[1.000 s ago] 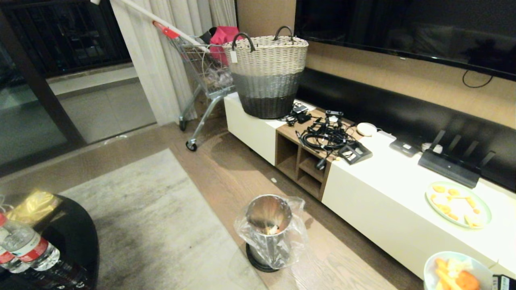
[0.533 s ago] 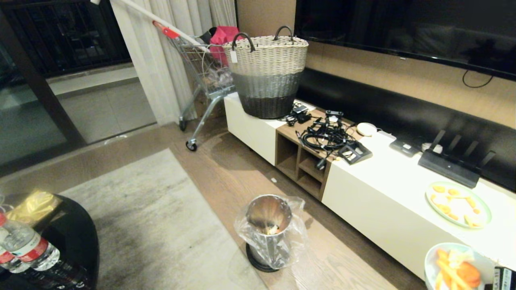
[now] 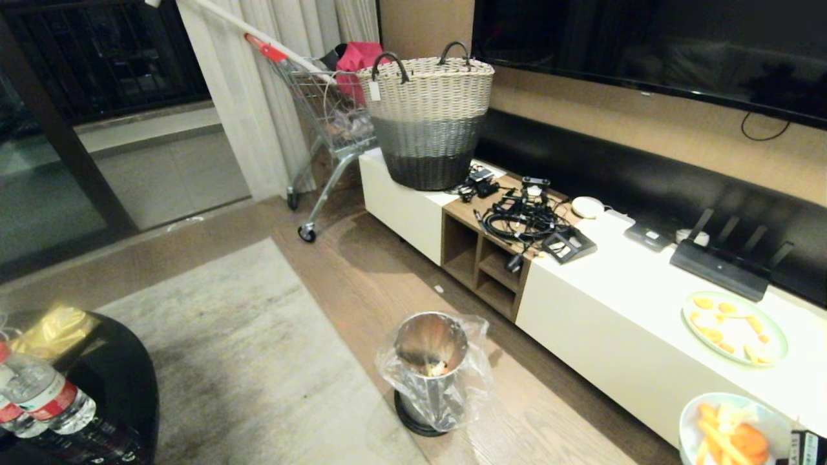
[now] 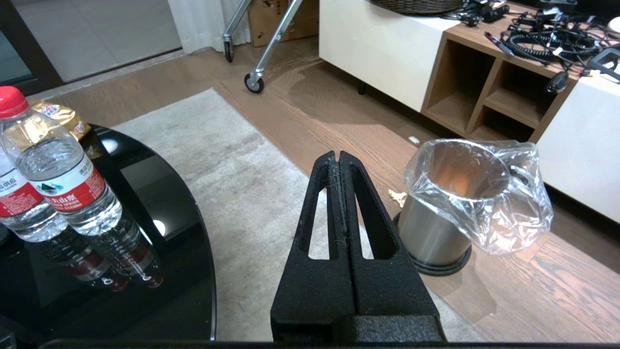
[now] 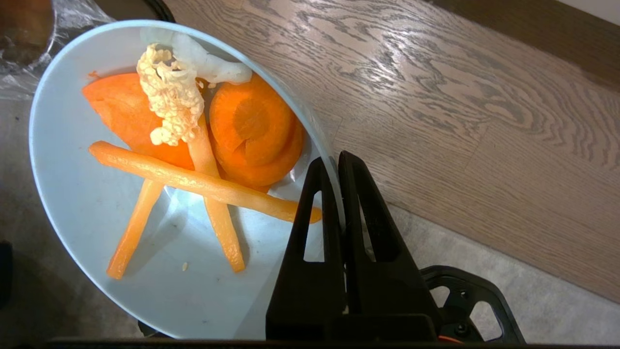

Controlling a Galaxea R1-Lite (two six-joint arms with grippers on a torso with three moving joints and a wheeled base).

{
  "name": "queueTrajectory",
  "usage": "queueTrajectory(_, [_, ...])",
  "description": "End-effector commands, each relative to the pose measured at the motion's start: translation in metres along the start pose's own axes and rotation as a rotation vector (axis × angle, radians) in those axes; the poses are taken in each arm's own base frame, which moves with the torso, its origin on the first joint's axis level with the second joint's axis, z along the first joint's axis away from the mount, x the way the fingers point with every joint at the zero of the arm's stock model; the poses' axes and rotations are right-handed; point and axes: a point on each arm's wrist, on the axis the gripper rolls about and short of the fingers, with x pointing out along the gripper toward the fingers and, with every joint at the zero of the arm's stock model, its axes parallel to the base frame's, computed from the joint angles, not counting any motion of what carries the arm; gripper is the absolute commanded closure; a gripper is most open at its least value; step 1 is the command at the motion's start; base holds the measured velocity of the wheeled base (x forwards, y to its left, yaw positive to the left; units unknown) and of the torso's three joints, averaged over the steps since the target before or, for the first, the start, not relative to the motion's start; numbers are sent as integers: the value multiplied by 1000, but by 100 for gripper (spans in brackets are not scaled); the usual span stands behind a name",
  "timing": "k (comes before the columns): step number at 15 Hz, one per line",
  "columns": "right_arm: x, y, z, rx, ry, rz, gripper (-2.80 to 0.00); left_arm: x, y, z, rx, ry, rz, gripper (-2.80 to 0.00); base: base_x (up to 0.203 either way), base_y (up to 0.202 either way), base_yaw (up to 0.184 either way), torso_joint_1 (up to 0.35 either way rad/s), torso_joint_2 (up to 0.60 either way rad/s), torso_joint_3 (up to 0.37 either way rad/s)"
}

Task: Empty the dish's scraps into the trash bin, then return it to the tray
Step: Move the bowl over the trash can

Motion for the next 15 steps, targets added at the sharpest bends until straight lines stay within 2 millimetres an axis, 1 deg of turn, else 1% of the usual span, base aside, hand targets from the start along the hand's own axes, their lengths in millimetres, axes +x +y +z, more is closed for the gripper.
queueTrajectory(1, [0, 0, -1, 2, 2, -2, 0, 0, 0, 0, -1, -1, 0, 0, 0, 0, 0, 0, 0, 0])
queueTrajectory(5, [1, 0, -1, -2, 8, -7, 0, 0, 0, 0, -1, -1, -2, 0, 0, 0, 0, 0, 0, 0])
queueTrajectory(9, [5, -1, -3, -44, 27, -14, 0, 0, 0, 0, -1, -1, -6, 0, 0, 0, 0, 0, 0, 0])
queueTrajectory(15, [8, 2, 1, -47, 38, -20, 0, 0, 0, 0, -1, 1, -6, 0, 0, 0, 0, 3, 2, -157])
